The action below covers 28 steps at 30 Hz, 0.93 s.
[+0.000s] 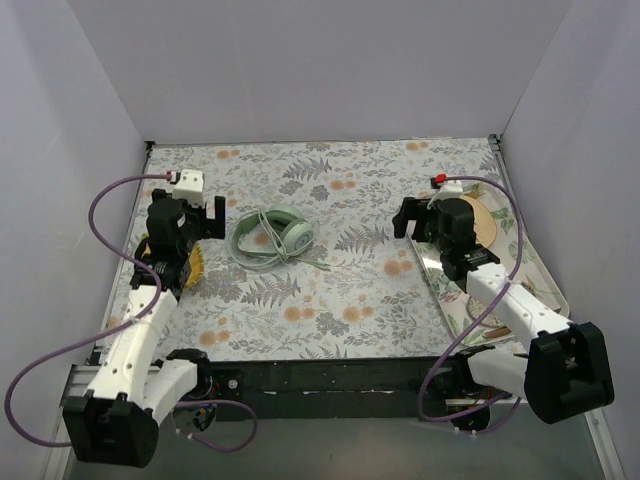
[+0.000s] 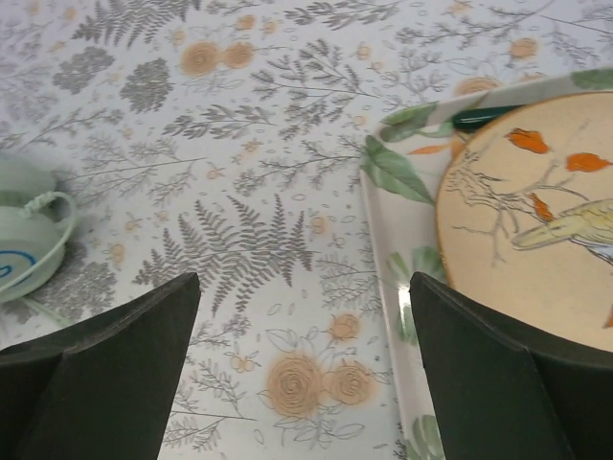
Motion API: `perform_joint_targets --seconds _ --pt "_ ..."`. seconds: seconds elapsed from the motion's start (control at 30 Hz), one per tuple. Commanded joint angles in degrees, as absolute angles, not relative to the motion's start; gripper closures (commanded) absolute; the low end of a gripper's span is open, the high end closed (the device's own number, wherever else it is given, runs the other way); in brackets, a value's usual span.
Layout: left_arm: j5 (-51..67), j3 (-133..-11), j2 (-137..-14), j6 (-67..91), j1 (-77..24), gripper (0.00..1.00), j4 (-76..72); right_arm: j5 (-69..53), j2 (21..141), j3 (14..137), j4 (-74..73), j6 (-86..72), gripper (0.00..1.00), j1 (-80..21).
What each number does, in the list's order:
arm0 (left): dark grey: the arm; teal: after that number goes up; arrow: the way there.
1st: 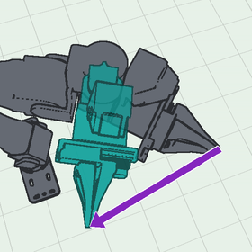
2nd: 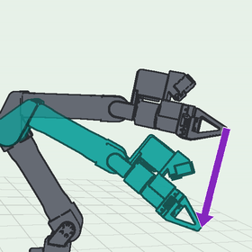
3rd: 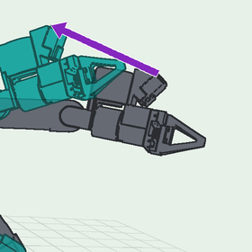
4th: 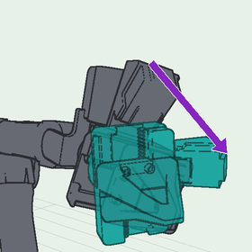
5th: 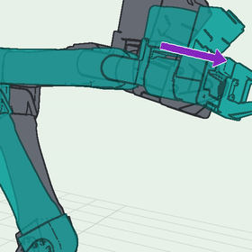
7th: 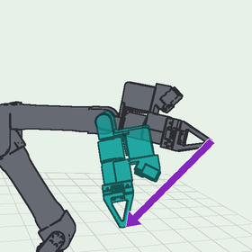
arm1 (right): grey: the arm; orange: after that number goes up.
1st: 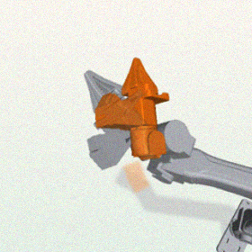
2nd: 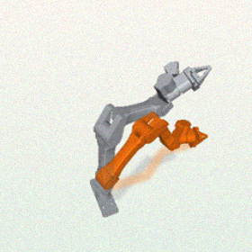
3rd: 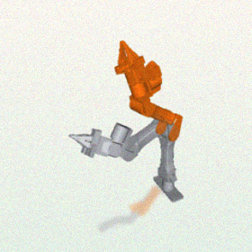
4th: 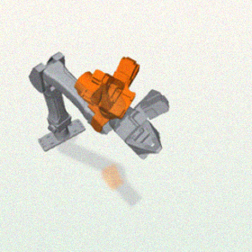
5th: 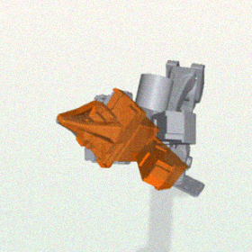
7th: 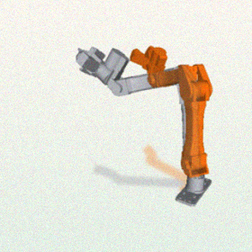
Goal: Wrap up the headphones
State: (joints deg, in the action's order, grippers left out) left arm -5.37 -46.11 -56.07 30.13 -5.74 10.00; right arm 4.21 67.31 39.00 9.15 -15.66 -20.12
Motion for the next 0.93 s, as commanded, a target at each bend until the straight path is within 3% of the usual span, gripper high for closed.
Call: perform_joint_targets --seconds 0.0,0.47,0.9 --pt "-4.0 -41.9 -47.2 25.0 -3.8 0.02 23.4 11.8 64.2 37.3 8.5 -13.5 0.01 -18.6" --pt "-1.5 -24.4 -27.8 24.4 -3.1 0.02 25.5 11.8 62.8 36.6 7.1 -16.3 0.01 -18.5" --pt "3.7 -21.0 -25.4 21.4 -0.9 0.02 27.2 6.3 57.4 29.1 17.7 -14.9 0.02 -18.6"
